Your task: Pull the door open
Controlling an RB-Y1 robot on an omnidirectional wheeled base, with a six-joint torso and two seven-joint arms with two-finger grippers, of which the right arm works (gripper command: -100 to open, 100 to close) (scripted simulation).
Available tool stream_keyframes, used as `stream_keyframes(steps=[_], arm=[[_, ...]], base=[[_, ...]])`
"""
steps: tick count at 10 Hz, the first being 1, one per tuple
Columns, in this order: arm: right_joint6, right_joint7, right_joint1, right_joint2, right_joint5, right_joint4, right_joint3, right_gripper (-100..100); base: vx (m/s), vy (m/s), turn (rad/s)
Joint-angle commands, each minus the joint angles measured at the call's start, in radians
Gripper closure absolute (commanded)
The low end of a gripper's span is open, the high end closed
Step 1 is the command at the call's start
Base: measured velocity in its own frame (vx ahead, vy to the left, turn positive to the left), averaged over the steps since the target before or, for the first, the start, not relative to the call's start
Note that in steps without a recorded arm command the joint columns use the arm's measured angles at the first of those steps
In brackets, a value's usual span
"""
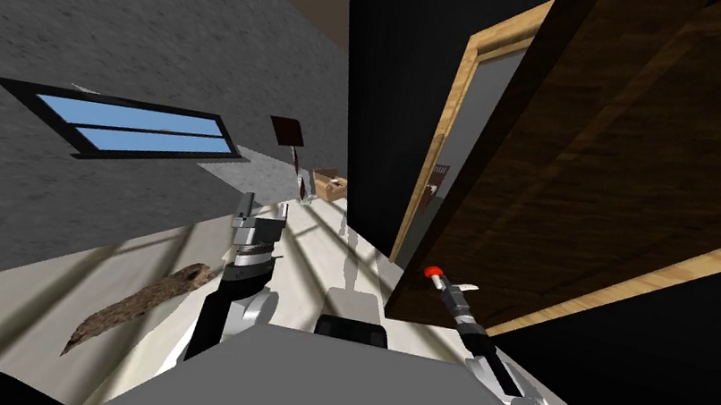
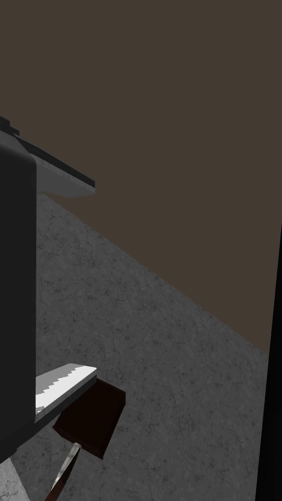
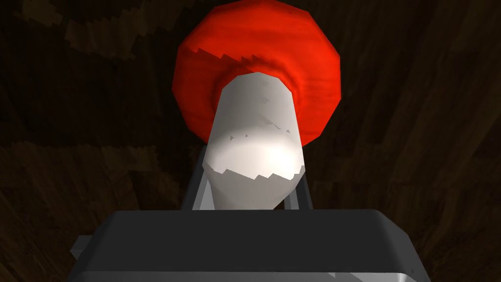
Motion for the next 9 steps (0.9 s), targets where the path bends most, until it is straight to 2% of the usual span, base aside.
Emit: stream_keyframes(steps=[1,9], arm=[[-0.021,-0.008,0.010,-0.011,-0.001,0.003,0.010,100],[-0.129,-0.050,0.063,-0.067,-0.005,0.018,0.060,100]], base=[[-0.160,-0.053,0.163],[-0.204,-0.086,0.152]])
